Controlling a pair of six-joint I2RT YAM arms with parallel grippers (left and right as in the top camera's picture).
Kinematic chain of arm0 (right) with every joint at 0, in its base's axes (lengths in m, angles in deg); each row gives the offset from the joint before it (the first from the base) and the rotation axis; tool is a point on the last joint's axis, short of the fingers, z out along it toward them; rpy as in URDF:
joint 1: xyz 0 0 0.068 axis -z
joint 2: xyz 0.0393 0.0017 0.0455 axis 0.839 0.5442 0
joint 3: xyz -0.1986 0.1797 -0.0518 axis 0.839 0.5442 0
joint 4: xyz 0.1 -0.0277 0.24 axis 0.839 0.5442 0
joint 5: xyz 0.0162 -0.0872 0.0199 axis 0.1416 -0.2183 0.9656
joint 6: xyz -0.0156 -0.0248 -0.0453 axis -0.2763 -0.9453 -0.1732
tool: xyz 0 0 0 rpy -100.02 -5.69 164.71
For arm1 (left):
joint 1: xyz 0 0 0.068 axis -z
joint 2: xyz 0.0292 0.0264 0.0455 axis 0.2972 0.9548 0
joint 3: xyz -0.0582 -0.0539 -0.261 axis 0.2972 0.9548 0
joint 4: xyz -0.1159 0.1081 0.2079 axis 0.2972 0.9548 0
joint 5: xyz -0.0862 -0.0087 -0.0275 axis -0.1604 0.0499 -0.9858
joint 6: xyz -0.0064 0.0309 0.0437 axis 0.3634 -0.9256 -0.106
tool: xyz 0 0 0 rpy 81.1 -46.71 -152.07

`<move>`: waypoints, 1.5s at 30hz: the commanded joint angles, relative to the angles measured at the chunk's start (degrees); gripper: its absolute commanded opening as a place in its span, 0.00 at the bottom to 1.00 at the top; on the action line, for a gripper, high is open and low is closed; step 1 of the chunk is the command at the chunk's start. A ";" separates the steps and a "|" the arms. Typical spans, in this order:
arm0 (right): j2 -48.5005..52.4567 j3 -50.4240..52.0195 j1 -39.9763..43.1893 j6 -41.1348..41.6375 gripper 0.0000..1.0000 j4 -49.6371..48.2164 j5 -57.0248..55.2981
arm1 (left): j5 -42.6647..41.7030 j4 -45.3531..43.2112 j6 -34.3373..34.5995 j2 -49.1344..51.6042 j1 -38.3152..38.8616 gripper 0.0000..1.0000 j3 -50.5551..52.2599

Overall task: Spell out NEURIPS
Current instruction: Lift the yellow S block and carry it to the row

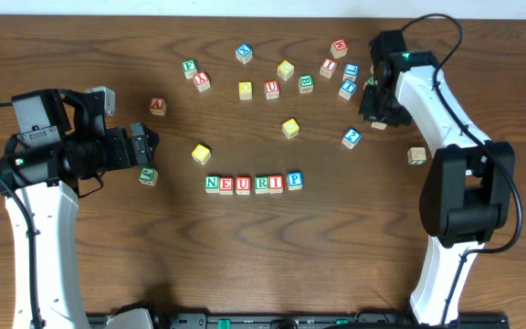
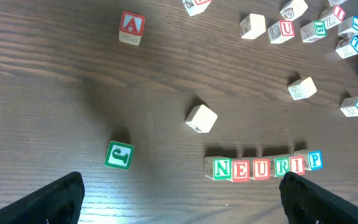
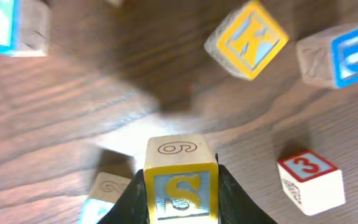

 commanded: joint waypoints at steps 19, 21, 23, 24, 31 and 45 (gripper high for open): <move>-7.37 -7.30 -7.91 -5.33 0.05 4.59 0.92 | 0.31 0.00 0.28 -0.24 -0.22 0.99 -1.16; -7.56 -7.30 -8.90 -5.68 0.03 4.92 1.66 | 0.31 0.00 0.28 -0.24 -0.22 0.99 -1.16; -7.56 -7.28 -10.08 -5.68 0.01 5.60 1.66 | 0.31 -0.02 0.28 -0.24 -0.22 0.98 -1.16; -7.56 -7.28 -11.28 -5.68 0.01 6.29 1.66 | 0.31 0.00 0.28 -0.24 -0.22 0.99 -1.16; -7.56 -7.17 -15.96 -5.70 0.01 7.02 1.64 | 0.31 0.00 0.28 -0.24 -0.22 0.99 -1.16; -9.77 -3.10 -22.75 -4.55 0.01 6.91 -0.15 | 0.31 0.00 0.28 -0.24 -0.22 0.99 -1.16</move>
